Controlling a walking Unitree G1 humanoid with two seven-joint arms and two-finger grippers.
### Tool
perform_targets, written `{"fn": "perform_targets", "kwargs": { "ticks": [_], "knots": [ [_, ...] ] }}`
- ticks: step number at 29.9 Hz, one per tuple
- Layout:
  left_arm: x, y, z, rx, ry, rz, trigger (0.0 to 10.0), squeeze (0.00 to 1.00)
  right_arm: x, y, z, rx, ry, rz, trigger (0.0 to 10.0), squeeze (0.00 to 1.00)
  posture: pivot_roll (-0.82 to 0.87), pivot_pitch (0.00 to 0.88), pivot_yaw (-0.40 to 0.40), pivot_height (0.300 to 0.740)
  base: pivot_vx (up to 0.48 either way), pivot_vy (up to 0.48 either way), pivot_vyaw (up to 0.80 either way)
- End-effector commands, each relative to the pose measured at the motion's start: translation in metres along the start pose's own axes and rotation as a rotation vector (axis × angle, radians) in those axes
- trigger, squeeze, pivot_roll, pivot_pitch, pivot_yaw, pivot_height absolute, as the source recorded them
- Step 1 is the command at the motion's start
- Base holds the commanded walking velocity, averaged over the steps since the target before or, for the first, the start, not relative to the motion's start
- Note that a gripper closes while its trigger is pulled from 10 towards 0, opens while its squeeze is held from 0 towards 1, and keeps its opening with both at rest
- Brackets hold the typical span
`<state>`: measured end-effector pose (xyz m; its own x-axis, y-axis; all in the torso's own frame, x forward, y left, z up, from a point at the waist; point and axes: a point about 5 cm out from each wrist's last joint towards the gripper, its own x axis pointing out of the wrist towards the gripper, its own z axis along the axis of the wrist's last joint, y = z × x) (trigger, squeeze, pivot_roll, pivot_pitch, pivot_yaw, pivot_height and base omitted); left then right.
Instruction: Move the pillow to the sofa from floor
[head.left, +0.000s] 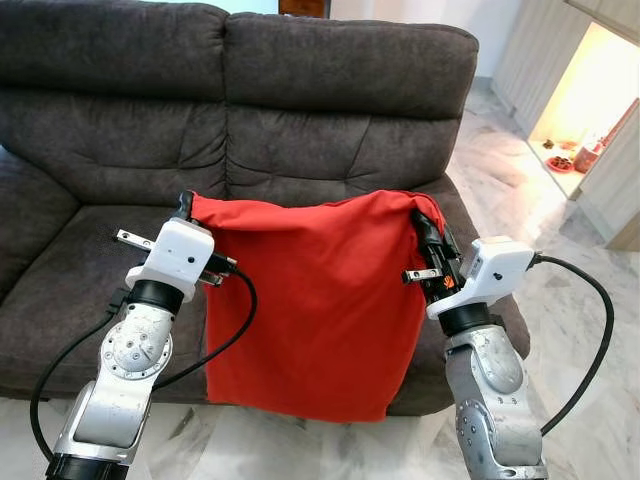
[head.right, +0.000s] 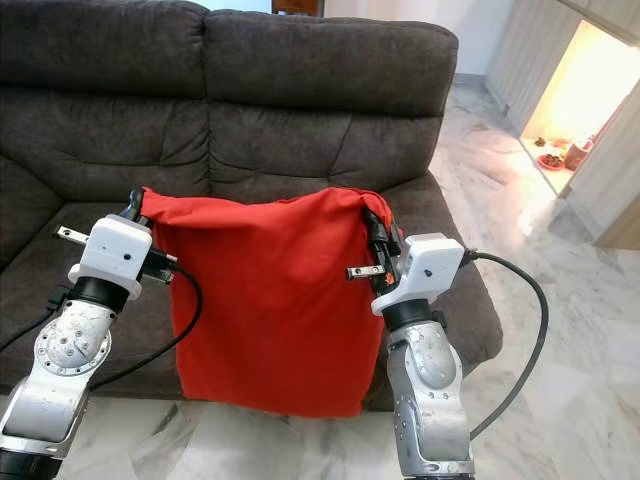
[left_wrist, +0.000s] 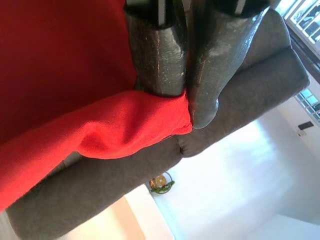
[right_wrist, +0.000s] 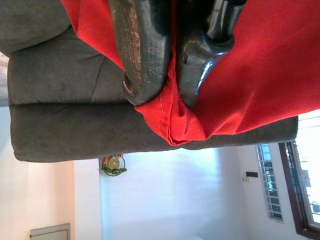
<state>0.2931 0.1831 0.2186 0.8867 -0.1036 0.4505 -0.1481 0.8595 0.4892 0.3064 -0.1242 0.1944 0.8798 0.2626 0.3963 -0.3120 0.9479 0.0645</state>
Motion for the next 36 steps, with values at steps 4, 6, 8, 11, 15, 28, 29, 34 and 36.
{"fn": "perform_targets", "kwargs": {
  "ticks": [4,6,8,11,15,28,29,34,36],
  "knots": [
    [0.0089,0.0101,0.0251,0.002,-0.110,0.040,10.0,0.00,0.0042,0.0094,0.0156,-0.035,-0.075,0.061,10.0,0.00,0.15,0.113,-0.044,0.740,0.000,0.000,0.25],
    [0.0095,0.0117,0.0254,0.008,-0.109,0.039,10.0,0.00,0.0042,0.0094,0.0155,-0.037,-0.075,0.063,10.0,0.00,0.15,0.112,-0.043,0.740,0.246,0.000,0.78],
    [0.0095,0.0142,0.0258,0.009,-0.109,0.041,10.0,0.00,0.0044,0.0082,0.0153,-0.026,-0.074,0.052,10.0,0.00,0.15,0.112,-0.043,0.740,0.255,0.000,0.39],
    [0.0097,0.0147,0.0264,0.012,-0.108,0.040,10.0,0.00,0.0046,0.0067,0.0152,-0.014,-0.073,0.042,10.0,0.00,0.16,0.113,-0.043,0.740,0.257,0.000,0.00],
    [0.0125,0.0155,0.0282,0.006,-0.112,0.048,10.0,0.00,0.0062,0.0082,0.0166,-0.025,-0.076,0.050,10.0,0.00,0.15,0.112,-0.044,0.740,0.265,0.000,0.00],
    [0.0117,0.0144,0.0275,-0.002,-0.104,0.037,10.0,0.00,0.0084,0.0014,0.0118,0.019,-0.046,-0.011,10.0,0.00,0.16,0.112,-0.045,0.740,0.283,0.000,-0.12],
    [0.0116,0.0143,0.0273,-0.001,-0.103,0.035,10.0,0.00,0.0089,-0.0002,0.0120,0.026,-0.045,-0.018,10.0,0.00,0.16,0.112,-0.044,0.740,0.296,0.000,-0.80],
    [0.0120,0.0166,0.0272,0.001,-0.104,0.038,10.0,0.00,0.0097,0.0021,0.0151,0.003,-0.064,0.003,10.0,0.00,0.16,0.112,-0.044,0.740,0.296,0.000,-0.48],
    [0.0124,0.0173,0.0275,0.004,-0.105,0.039,10.0,0.00,0.0104,0.0069,0.0180,-0.002,-0.083,0.024,10.0,0.00,0.16,0.111,-0.044,0.740,0.298,0.000,0.00]
  ]
}}
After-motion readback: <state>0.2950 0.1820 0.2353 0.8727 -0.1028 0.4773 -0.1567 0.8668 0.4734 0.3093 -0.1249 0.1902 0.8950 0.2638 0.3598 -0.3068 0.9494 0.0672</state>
